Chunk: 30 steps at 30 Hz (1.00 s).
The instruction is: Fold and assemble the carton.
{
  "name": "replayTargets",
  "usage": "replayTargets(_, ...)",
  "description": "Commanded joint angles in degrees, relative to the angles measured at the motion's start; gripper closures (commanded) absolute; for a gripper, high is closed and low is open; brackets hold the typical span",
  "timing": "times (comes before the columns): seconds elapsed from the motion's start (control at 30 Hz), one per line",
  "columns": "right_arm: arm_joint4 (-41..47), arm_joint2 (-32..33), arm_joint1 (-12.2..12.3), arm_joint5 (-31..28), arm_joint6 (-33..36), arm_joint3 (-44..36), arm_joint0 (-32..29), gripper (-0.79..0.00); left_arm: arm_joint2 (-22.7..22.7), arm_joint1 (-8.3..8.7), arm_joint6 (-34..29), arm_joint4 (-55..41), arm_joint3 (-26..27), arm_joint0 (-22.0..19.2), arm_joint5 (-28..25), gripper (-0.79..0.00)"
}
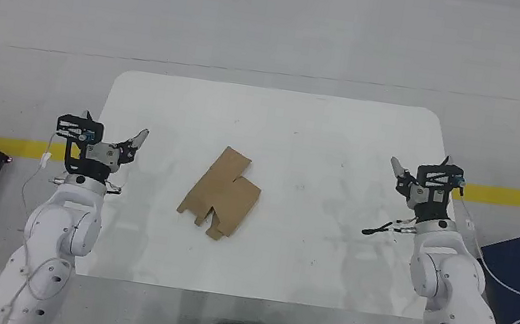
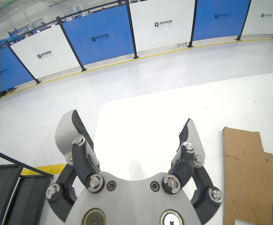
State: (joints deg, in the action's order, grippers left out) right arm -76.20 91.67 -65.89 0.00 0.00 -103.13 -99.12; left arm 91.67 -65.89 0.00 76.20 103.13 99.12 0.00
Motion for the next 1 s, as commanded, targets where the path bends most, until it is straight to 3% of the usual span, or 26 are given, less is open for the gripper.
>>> replayTargets(0.0, 0.0, 0.0, 0.0, 0.0, 0.0, 0.0, 0.0, -0.673, 0.0, 0.00, 0.0, 0.0, 0.0, 0.0, 0.0, -0.784)
replayTargets(0.47, 0.0, 0.0, 0.0, 0.0, 0.0, 0.0, 0.0, -0.673, 0.0, 0.00, 0.0, 0.0, 0.0, 0.0, 0.0, -0.785)
replayTargets(0.5, 0.0, 0.0, 0.0, 0.0, 0.0, 0.0, 0.0, -0.785, 0.0, 0.00, 0.0, 0.0, 0.0, 0.0, 0.0, -0.785)
replayTargets(0.53, 0.0, 0.0, 0.0, 0.0, 0.0, 0.0, 0.0, -0.785, -0.1, 0.01, 0.1, 0.1, 0.1, 0.0, -0.4, -0.785)
replayTargets(0.6, 0.0, 0.0, 0.0, 0.0, 0.0, 0.0, 0.0, -0.785, 0.0, 0.36, 1.9, 3.0, 1.1, 0.7, -5.4, -0.785)
replayTargets(0.63, 0.0, 0.0, 0.0, 0.0, 0.0, 0.0, 0.0, -0.785, -0.2, 0.68, 2.9, 4.0, 2.0, 1.6, -11.0, -0.785)
replayTargets(0.7, 0.0, 0.0, 0.0, 0.0, 0.0, 0.0, 0.0, -0.785, 2.2, 1.42, 4.6, 3.7, 2.4, 2.7, -20.9, -0.785)
replayTargets(0.77, 0.0, 0.0, 0.0, 0.0, 0.0, 0.0, 0.0, -0.785, 5.5, 2.11, 6.0, 4.7, 3.0, 3.6, -27.7, -0.785)
replayTargets(0.83, 0.0, 0.0, 0.0, 0.0, 0.0, 0.0, 0.0, -0.785, 7.8, 2.43, 6.3, 5.2, 3.0, 4.1, -29.5, -0.785)
replayTargets(0.97, 0.0, 0.0, 0.0, 0.0, 0.0, 0.0, 0.0, -0.785, 7.8, 2.43, 6.3, 5.2, 3.0, 4.1, -29.5, -0.785)
